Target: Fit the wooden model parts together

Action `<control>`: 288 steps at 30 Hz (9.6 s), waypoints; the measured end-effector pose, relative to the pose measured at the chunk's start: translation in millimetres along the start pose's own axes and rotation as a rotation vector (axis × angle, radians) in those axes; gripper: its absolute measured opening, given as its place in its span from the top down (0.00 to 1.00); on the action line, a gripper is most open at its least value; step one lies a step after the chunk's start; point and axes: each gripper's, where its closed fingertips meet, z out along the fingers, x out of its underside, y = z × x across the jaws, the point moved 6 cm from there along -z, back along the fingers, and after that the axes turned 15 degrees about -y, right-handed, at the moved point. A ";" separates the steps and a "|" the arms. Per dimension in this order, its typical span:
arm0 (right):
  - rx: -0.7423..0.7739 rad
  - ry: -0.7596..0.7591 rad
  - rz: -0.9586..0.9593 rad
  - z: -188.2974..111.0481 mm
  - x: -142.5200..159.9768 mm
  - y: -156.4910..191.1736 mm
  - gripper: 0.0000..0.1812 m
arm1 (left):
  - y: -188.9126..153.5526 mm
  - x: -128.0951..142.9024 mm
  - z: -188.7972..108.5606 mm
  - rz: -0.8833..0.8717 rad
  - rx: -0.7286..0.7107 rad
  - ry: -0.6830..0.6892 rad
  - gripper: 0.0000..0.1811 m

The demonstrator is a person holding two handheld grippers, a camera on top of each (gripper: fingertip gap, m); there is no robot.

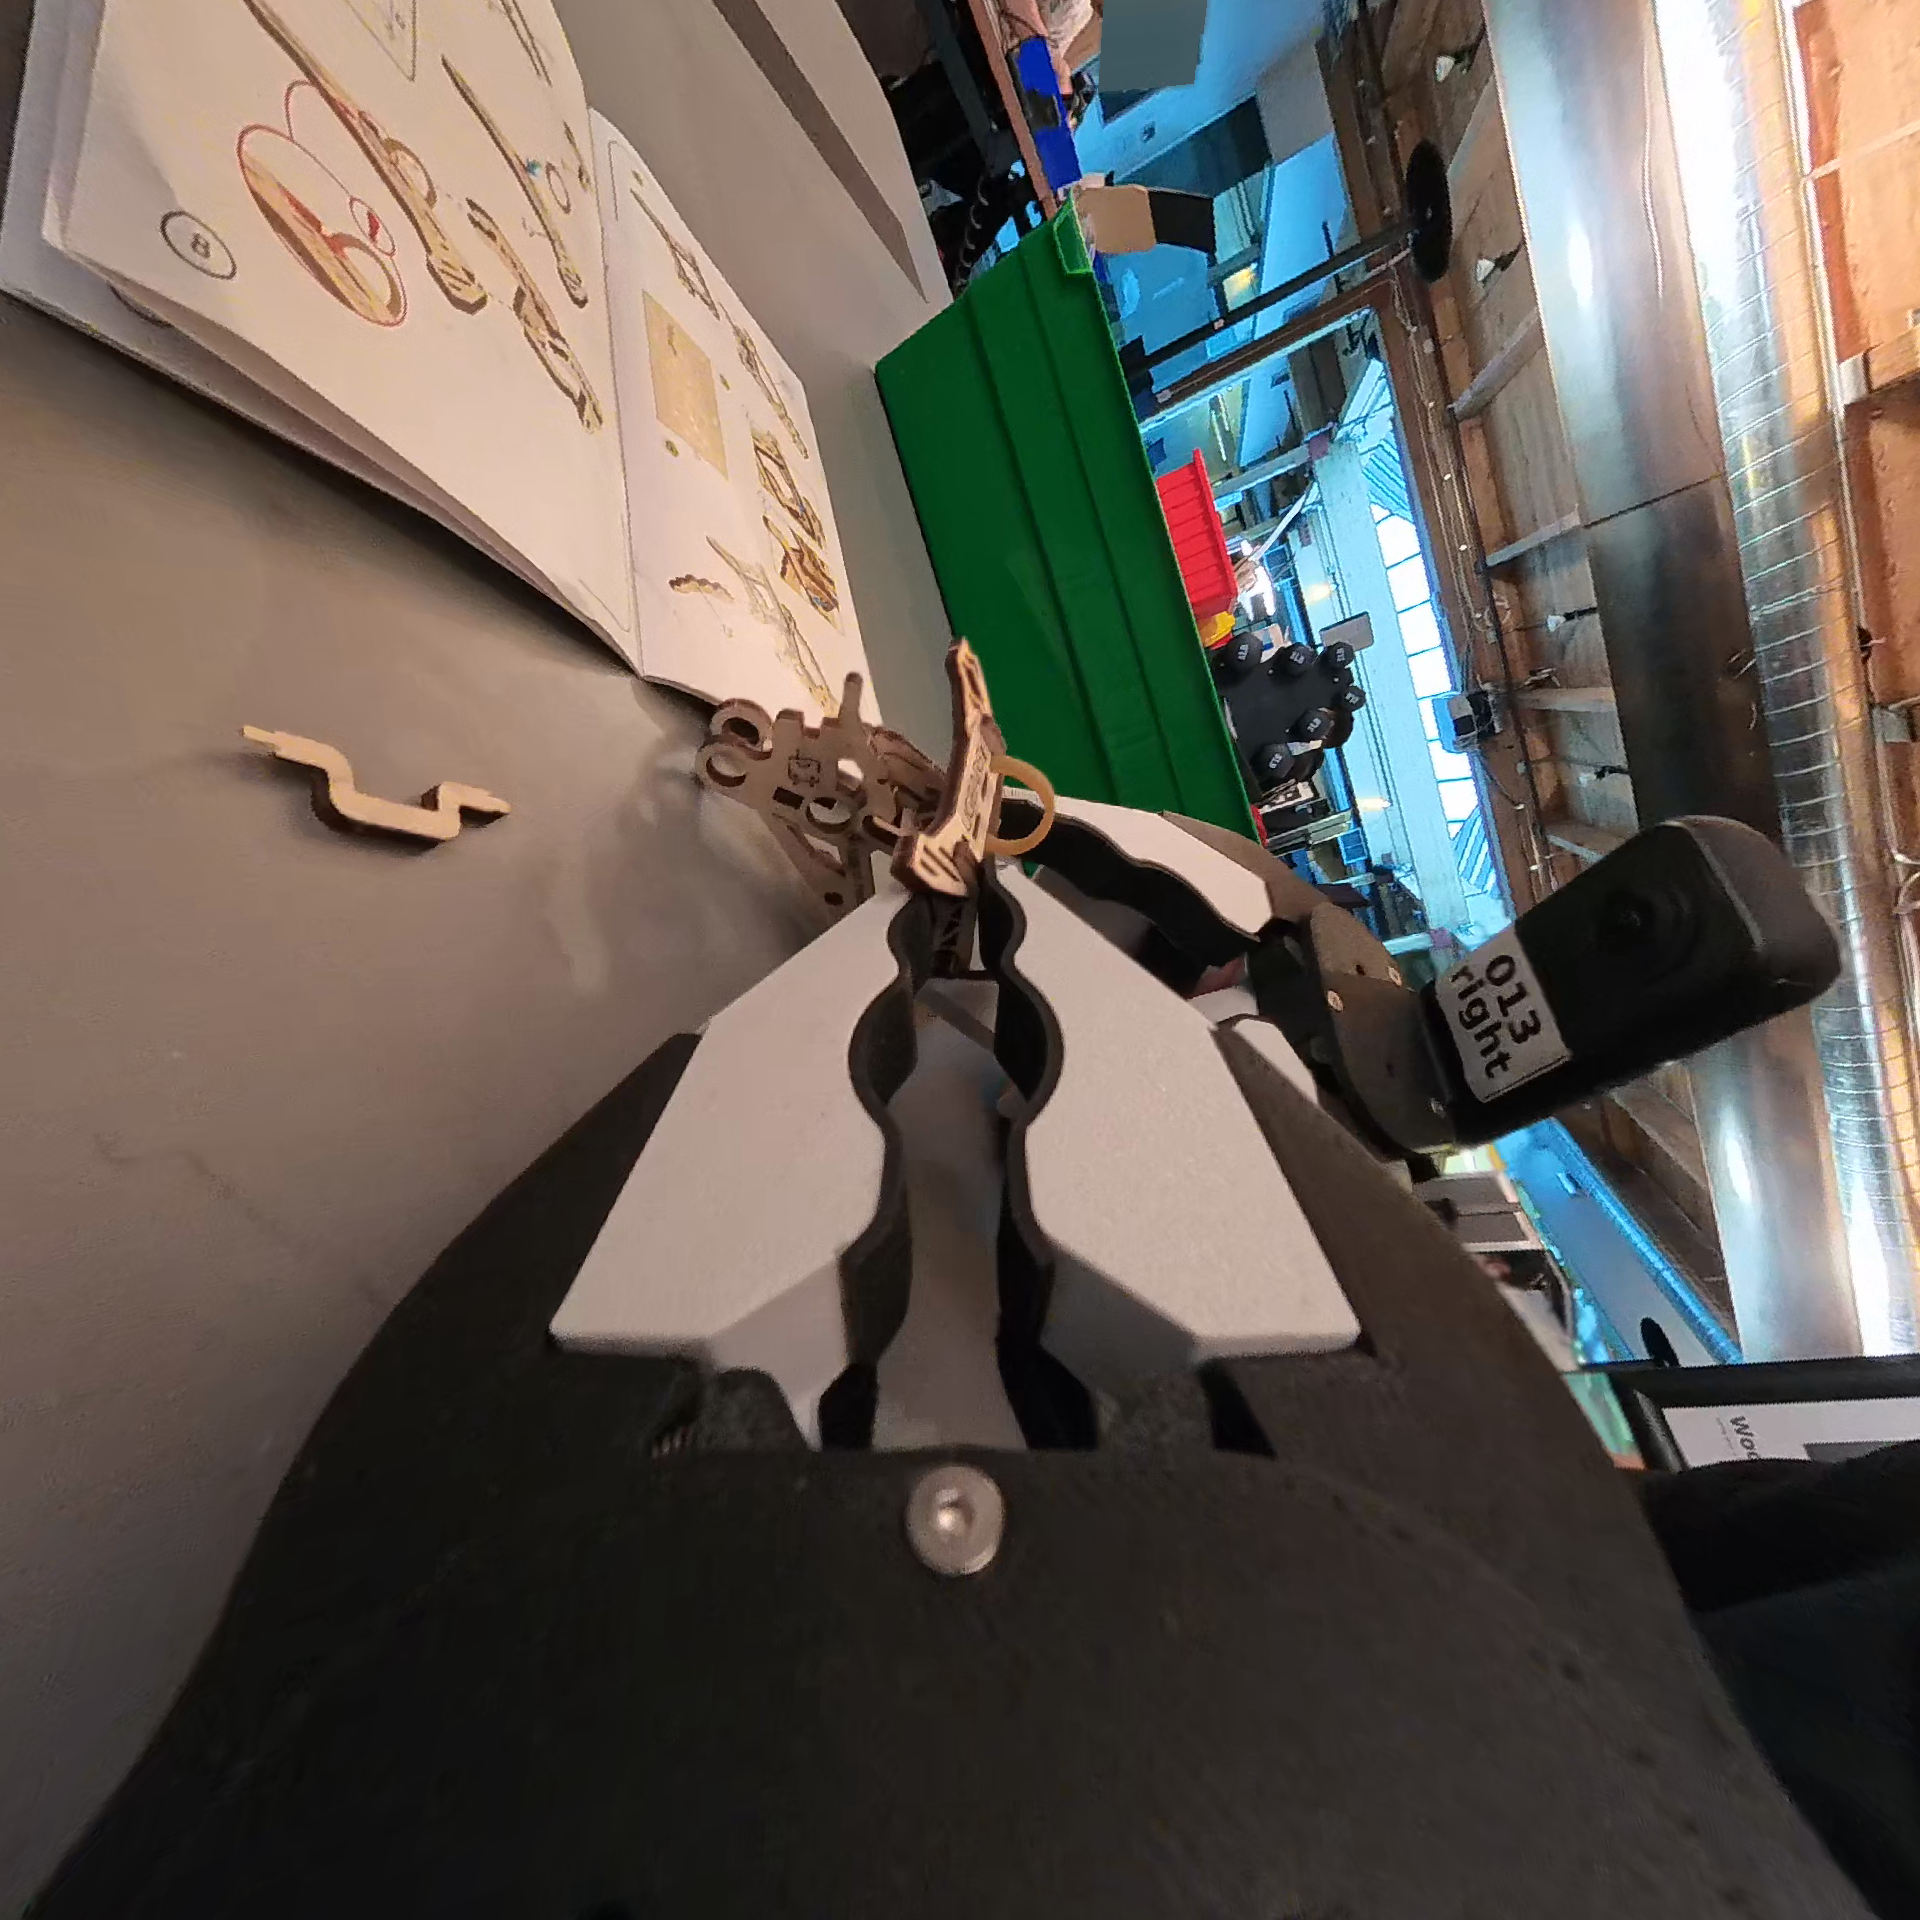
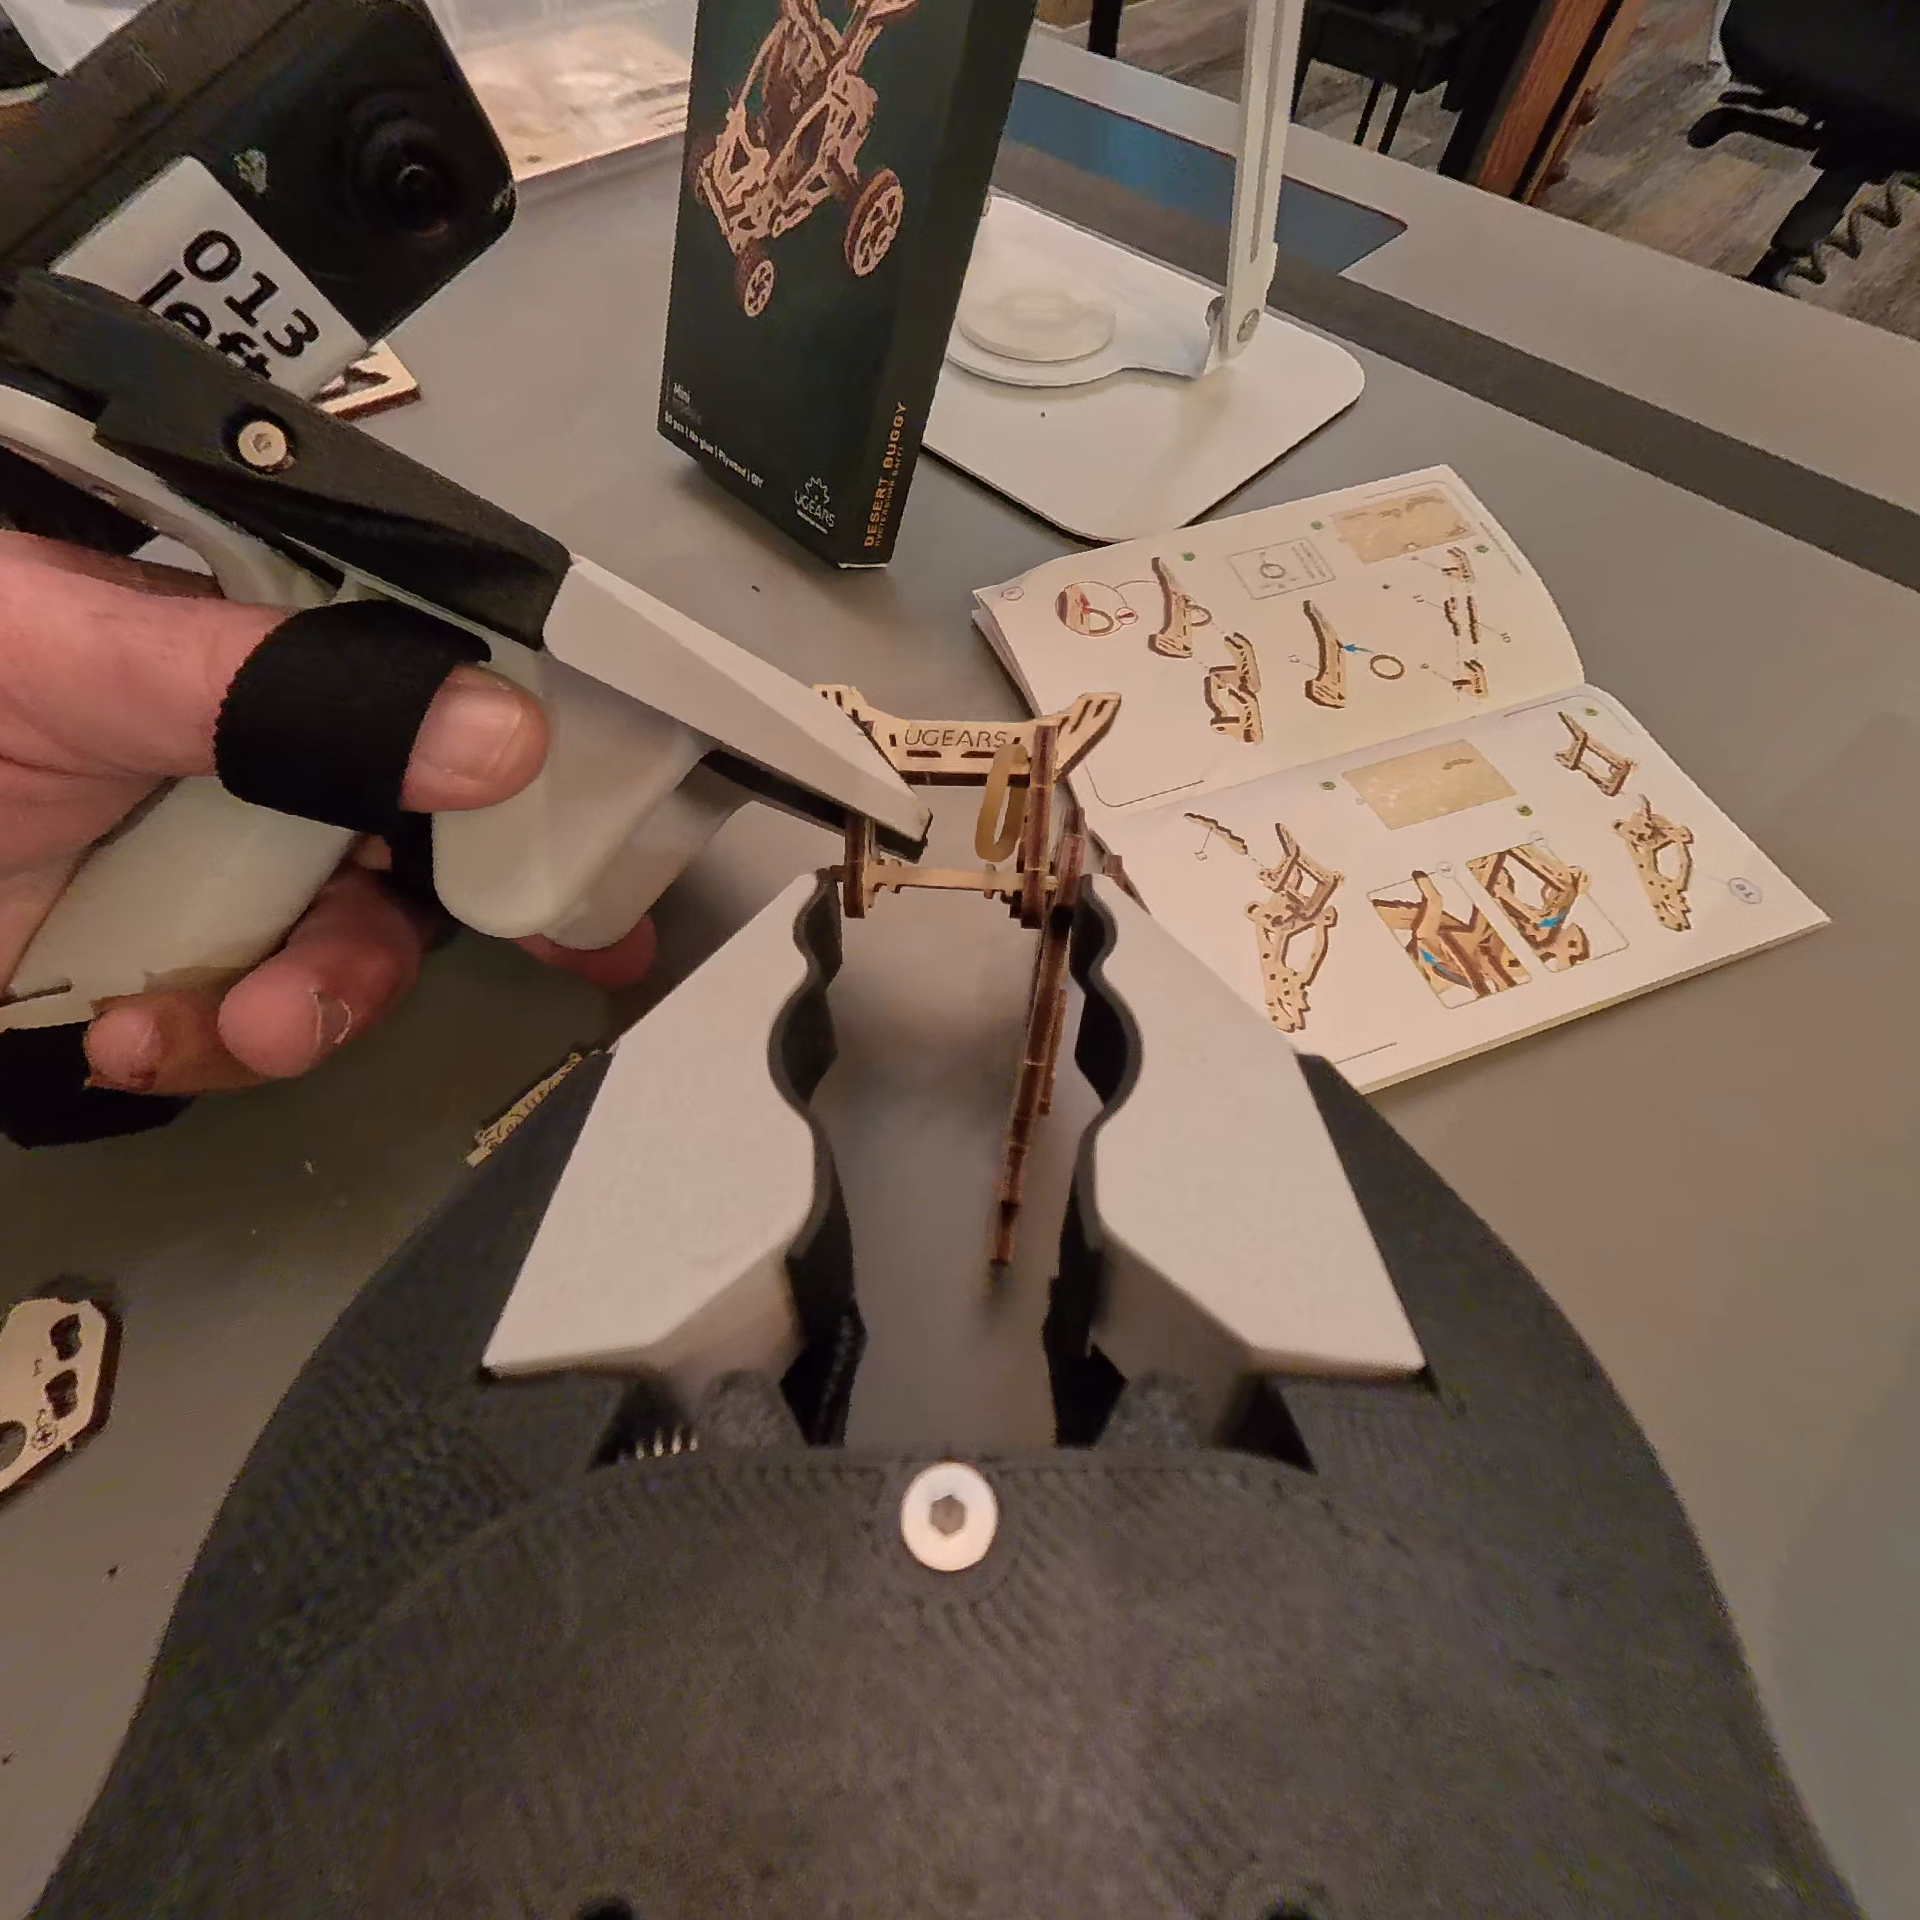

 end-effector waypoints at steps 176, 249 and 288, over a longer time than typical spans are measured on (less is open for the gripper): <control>-0.503 0.017 -0.161 -44.9 -51.8 40.7 1.00 | -53.3 -15.1 -56.5 0.131 0.424 0.260 0.97; -0.022 0.114 0.080 4.7 7.7 -20.9 0.98 | 4.8 -20.0 8.0 -0.076 0.079 -0.059 0.97; -0.023 -0.016 0.006 3.7 -12.1 2.8 0.68 | 3.8 -24.9 -1.1 -0.247 0.183 -0.095 0.97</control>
